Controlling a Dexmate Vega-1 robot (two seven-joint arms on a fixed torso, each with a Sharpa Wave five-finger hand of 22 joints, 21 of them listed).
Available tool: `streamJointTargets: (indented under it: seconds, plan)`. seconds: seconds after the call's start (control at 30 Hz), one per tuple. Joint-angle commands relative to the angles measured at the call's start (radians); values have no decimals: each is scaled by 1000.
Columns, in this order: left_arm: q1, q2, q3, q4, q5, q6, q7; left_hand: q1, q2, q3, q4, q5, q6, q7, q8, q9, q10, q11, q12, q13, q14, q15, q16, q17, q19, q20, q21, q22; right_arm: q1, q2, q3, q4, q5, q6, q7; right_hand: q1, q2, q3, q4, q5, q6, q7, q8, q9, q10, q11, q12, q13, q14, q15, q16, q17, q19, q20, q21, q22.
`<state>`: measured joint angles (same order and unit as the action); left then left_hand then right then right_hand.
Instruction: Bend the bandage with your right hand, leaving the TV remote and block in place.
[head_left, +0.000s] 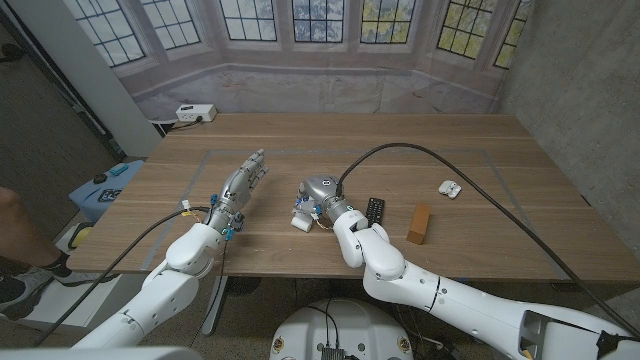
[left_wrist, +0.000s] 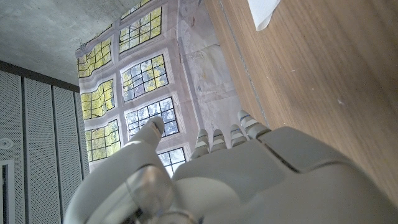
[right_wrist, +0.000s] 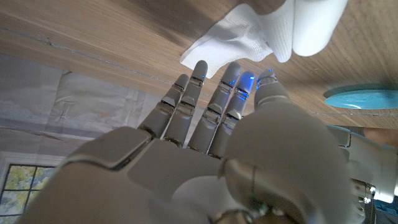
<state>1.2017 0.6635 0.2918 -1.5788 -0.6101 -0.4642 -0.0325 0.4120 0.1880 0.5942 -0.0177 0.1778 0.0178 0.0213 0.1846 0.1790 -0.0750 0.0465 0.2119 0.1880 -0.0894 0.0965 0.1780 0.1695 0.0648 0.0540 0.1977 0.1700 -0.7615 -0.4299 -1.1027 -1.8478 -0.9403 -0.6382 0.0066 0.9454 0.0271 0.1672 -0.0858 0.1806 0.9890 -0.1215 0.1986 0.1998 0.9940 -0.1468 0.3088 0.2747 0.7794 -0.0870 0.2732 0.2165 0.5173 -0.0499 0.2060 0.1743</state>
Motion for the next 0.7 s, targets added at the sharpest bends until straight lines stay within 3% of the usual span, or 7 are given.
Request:
streamJointTargets:
  seconds: [0.03,0.4,0.7]
  plan:
    - [2,-3,-2,2,0,-8,0,15,-1,-3,-3,3,4,1,2,2,7,-2,-2,6,3,10,3,2,11,4,0,6,0,-7,6,-9,-6,9,36,-62,-11,-23,23,-3,-20,8,-5,0,-17,2,-9,5,-11,-105,-11,5,-10,-38,-4,4]
    - [-1,2,-7,6,-5,-5,-4,16,-1,-2,-3,3,11,1,4,2,7,0,-2,6,3,10,2,2,10,5,0,6,6,-12,17,-16,5,26,58,-180,-24,-68,62,7,-61,25,-10,-1,-51,19,-22,7,-39,-105,-22,12,-26,-32,-7,5]
    - [-6,5,-9,6,-8,-2,-9,16,-1,-3,-3,3,11,1,3,2,7,1,-2,6,2,10,2,2,9,6,-1,6,6,-10,22,-29,-1,26,60,-210,-26,-79,70,10,-77,31,-11,-1,-67,23,-30,5,-53,-105,-27,13,-33,-27,-8,5]
